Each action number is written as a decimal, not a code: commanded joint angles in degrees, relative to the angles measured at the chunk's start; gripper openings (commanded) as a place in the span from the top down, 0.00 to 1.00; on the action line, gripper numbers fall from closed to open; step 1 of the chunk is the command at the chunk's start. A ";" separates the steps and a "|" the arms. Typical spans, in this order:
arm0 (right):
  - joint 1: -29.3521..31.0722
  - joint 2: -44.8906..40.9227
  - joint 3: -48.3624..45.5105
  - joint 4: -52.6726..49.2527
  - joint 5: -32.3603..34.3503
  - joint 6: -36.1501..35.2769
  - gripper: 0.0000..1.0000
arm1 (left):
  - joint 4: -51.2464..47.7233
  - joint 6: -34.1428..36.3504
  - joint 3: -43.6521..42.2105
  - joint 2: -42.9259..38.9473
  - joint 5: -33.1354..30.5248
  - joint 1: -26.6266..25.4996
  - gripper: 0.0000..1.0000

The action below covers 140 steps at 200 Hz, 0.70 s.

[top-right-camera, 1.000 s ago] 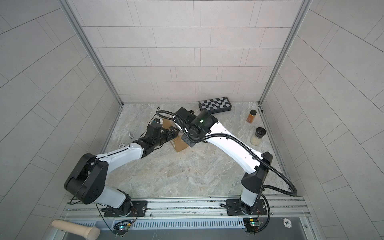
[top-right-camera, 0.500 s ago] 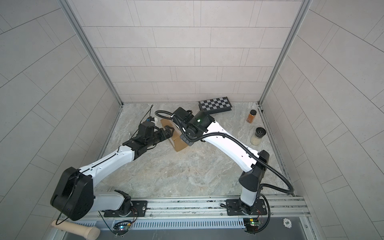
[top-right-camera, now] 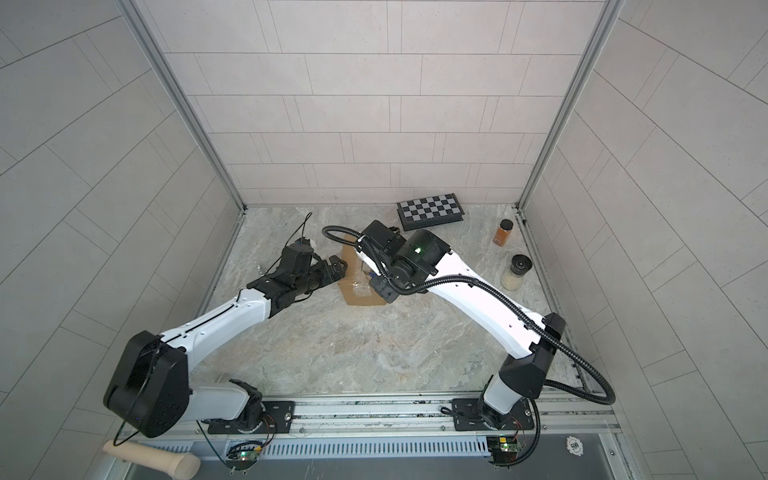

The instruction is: Unpack the express box

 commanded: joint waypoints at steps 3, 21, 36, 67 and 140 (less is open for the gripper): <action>-0.50 -1.79 0.53 -0.32 -0.19 -1.18 1.00 | -2.39 0.77 2.47 2.58 -1.79 -1.78 0.02; -0.63 -0.88 3.01 -0.98 2.45 -1.30 1.00 | -2.65 0.24 3.17 3.26 -1.81 -2.43 0.02; -1.48 -0.15 4.11 -1.21 2.92 -0.96 1.00 | -2.36 -0.42 3.12 3.23 -1.46 -5.31 0.02; -5.05 0.89 3.89 -1.60 4.02 -1.43 1.00 | 0.59 -1.38 1.29 3.88 -0.55 -9.33 0.03; -12.23 5.16 14.50 -8.66 -3.37 1.71 1.00 | -4.75 -9.42 1.87 -3.61 0.46 -16.51 0.02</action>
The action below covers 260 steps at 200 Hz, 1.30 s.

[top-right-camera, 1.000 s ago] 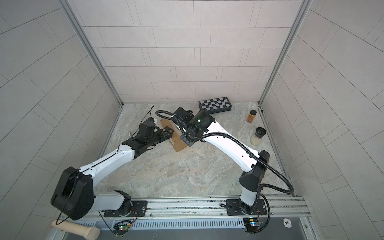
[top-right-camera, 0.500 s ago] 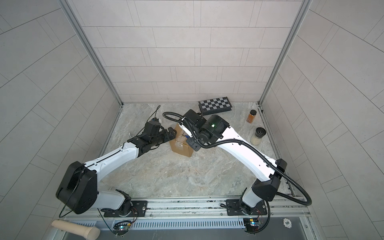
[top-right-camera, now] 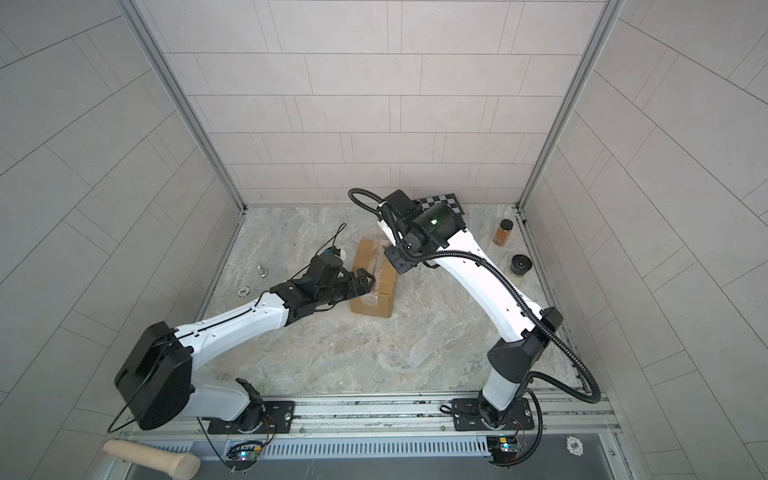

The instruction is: Unpack the express box

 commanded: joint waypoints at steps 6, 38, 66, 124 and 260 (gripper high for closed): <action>-0.98 -0.67 2.13 -4.22 -2.84 1.06 1.00 | -2.79 -3.67 -0.84 -6.02 -0.46 -2.00 0.02; -3.92 -1.97 -0.62 -1.92 -6.39 0.88 1.00 | -2.59 -4.47 -3.84 -13.02 -4.76 -1.96 0.01; -3.38 -4.62 -2.71 -1.25 -6.18 -0.02 1.00 | -9.94 0.23 -1.40 -13.86 -9.37 -0.88 0.00; 5.35 -8.39 -5.13 -4.03 -1.24 6.56 1.00 | -10.64 7.70 4.08 -3.29 -6.41 0.94 0.02; 8.96 -7.90 -6.12 -6.52 3.57 7.34 1.00 | 2.66 -0.43 -2.44 -5.78 -7.05 -7.03 0.03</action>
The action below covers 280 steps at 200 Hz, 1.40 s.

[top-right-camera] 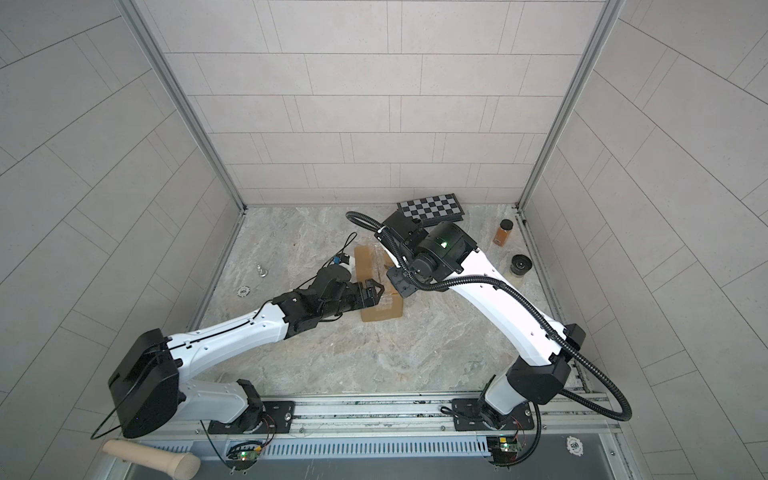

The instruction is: Unpack the express box

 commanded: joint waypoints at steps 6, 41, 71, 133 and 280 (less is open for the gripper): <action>0.50 -0.03 0.78 -2.07 1.38 -0.96 1.00 | -1.42 0.91 -0.21 -4.07 -2.73 -0.13 0.03; 1.93 0.48 2.20 -2.61 1.38 -1.46 1.00 | -9.90 4.41 1.80 -5.63 -5.44 2.69 0.04; 3.60 1.16 2.16 -3.04 1.79 0.20 1.00 | -11.02 6.98 2.17 -4.59 -4.56 5.60 0.04; 6.62 3.26 2.98 -4.58 5.56 2.92 1.00 | -11.89 8.45 5.32 1.73 -4.04 5.61 0.05; 9.39 10.99 7.71 -9.93 7.62 5.72 1.00 | -17.16 7.70 2.62 3.56 -6.85 5.53 0.07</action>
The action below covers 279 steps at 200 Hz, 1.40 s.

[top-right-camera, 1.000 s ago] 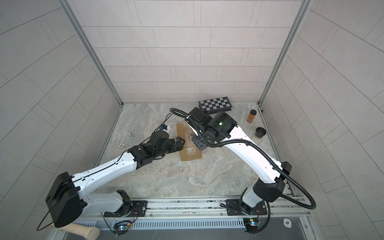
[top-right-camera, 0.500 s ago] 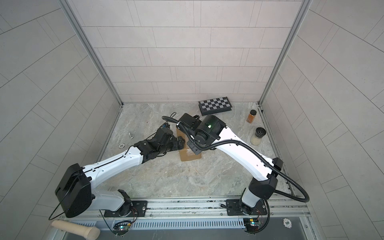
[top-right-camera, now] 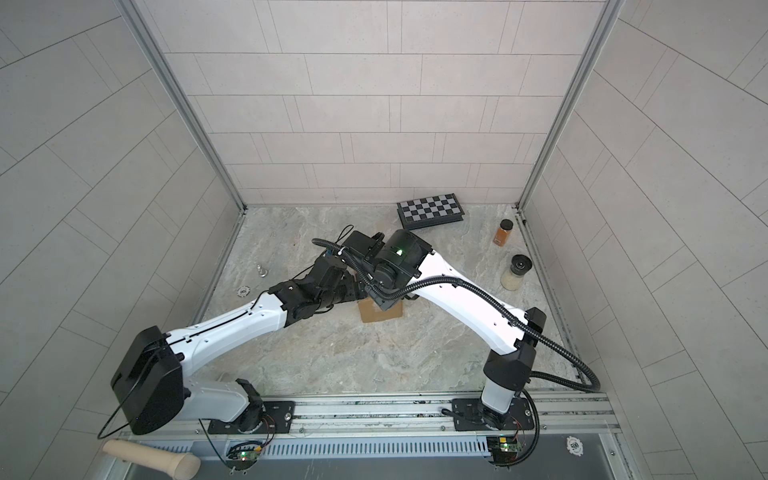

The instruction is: Unpack the express box

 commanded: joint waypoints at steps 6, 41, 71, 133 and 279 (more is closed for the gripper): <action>0.37 1.80 2.73 -5.07 1.41 1.08 1.00 | -6.36 0.70 -2.08 1.61 -1.96 0.02 0.07; 0.55 4.31 4.82 -8.48 2.00 2.53 1.00 | -6.03 0.49 -2.48 1.89 -1.79 0.06 0.07; 0.67 4.22 3.70 -7.62 1.36 2.71 1.00 | -5.62 0.16 -3.00 1.69 -1.78 0.12 0.07; -1.03 6.79 5.65 -10.39 -4.63 1.50 1.00 | -5.18 -0.19 -3.66 1.44 -1.91 0.05 0.07; -1.99 -0.90 2.06 -12.36 -12.28 -1.49 1.00 | -6.13 -1.93 -4.73 1.52 -3.63 0.08 0.08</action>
